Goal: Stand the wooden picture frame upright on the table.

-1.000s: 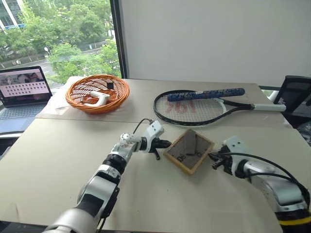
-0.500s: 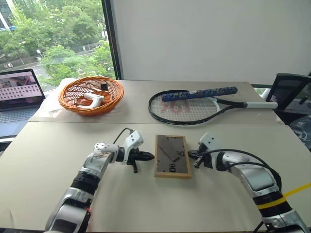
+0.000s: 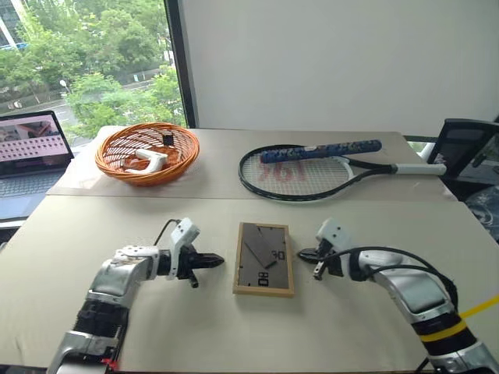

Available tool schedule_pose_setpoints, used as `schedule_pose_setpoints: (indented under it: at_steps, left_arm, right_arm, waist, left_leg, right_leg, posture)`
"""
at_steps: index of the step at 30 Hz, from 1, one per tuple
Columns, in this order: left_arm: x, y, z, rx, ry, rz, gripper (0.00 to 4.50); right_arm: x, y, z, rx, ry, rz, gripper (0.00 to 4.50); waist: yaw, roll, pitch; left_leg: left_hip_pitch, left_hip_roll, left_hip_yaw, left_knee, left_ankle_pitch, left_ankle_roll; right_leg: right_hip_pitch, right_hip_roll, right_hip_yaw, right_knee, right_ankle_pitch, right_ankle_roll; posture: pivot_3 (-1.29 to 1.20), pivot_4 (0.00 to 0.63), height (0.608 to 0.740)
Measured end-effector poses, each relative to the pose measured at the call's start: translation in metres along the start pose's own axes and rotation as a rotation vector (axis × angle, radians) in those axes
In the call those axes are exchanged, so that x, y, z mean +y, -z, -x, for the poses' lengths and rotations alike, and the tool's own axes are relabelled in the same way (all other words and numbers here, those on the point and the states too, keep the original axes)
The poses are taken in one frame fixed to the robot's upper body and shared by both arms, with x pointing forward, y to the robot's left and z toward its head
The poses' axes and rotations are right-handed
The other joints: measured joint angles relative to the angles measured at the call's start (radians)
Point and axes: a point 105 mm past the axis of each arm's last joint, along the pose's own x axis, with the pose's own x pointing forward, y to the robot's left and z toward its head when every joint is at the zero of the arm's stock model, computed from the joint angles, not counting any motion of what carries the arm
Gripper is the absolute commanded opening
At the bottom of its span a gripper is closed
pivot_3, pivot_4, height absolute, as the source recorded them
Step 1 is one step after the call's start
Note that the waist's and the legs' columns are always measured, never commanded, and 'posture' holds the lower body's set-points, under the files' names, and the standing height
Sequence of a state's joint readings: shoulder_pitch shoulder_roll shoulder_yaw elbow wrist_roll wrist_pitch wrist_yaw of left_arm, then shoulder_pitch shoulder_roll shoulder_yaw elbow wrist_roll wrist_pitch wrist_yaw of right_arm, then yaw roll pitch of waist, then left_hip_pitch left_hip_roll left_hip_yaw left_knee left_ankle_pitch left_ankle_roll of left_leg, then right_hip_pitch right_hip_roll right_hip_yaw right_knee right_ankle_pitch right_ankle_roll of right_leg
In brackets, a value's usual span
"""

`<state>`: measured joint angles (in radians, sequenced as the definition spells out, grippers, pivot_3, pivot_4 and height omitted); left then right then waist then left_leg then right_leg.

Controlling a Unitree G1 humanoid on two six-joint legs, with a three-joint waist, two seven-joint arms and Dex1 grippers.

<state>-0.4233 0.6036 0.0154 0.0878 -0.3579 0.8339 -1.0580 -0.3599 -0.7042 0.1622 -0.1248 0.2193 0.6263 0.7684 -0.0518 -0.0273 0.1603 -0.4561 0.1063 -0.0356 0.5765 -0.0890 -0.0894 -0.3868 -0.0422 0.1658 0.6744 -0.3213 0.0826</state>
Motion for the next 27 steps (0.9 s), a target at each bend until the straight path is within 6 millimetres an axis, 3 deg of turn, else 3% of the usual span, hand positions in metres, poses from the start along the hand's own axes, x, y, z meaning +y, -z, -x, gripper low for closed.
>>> schedule_pose_setpoints:
  at_steps: [1,3,4,6,10,14,20,27]
  left_arm:
    - [0.006,0.0,0.009,0.01,-0.039,0.027,0.11]
    - [0.012,-0.001,0.026,0.043,-0.087,0.133,0.61]
    - [0.01,-0.002,0.035,0.065,-0.085,0.216,0.71]
    - [-0.003,-0.015,0.04,0.047,0.014,0.401,1.46]
    - [-0.034,-0.041,0.04,0.022,0.247,0.546,2.9]
    - [-0.04,-0.032,0.023,0.062,0.286,0.622,4.38]
    - [-0.058,-0.006,-0.008,0.176,0.295,0.662,4.45]
    - [-0.076,-0.005,-0.035,0.194,0.321,0.649,4.45]
  right_arm:
    - [-0.003,0.004,0.005,0.009,0.01,-0.007,0.0]
    - [-0.004,0.007,0.011,0.012,0.006,-0.001,0.0]
    - [-0.001,0.008,0.015,0.005,-0.009,0.006,0.0]
    - [0.004,0.007,0.018,-0.016,-0.045,0.032,0.0]
    - [0.017,-0.002,0.02,-0.078,-0.109,0.112,0.0]
    - [0.014,0.003,0.018,-0.061,-0.095,0.19,0.0]
    - [0.009,0.008,0.012,-0.044,-0.084,0.218,0.0]
    - [0.015,0.001,-0.002,-0.082,-0.102,0.226,0.0]
  waist:
    - [0.003,0.0,0.0]
    - [0.006,0.0,0.0]
    - [0.006,-0.001,0.0]
    - [0.011,-0.001,0.001]
    - [0.009,-0.001,0.002]
    - [0.006,-0.001,0.002]
    - [0.01,-0.002,0.002]
    - [0.017,-0.001,0.001]
  left_leg:
    - [0.0,0.0,0.0,0.0,0.0,0.0]
    - [0.0,0.0,0.0,0.0,0.0,0.0]
    - [-0.001,0.0,0.0,0.0,0.0,0.0]
    - [-0.002,0.0,-0.001,0.0,0.0,0.0]
    - [-0.003,0.0,-0.002,0.001,0.0,0.0]
    - [-0.003,0.0,-0.003,0.001,0.0,0.0]
    - [-0.003,0.0,-0.003,0.001,0.0,0.0]
    - [-0.002,-0.001,-0.004,0.003,0.0,0.0]
  right_leg:
    - [0.0,0.0,0.0,0.0,-0.001,0.001]
    - [-0.001,0.0,0.0,0.0,-0.001,0.002]
    - [-0.001,0.0,0.0,0.0,-0.002,0.003]
    - [-0.002,0.0,-0.001,0.0,-0.002,0.004]
    - [-0.002,0.0,-0.003,0.0,-0.003,0.004]
    - [-0.002,0.0,-0.003,0.0,-0.001,0.001]
    - [-0.001,0.0,-0.003,0.0,0.001,-0.003]
    - [0.001,-0.001,-0.004,0.0,0.002,-0.003]
  posture:
    - [0.0,0.15,0.721]
    - [0.0,0.15,0.721]
    - [0.0,0.15,0.721]
    - [0.0,0.15,0.721]
    - [0.0,0.15,0.721]
    - [0.0,0.15,0.721]
    - [0.0,0.15,0.721]
    - [0.0,0.15,0.721]
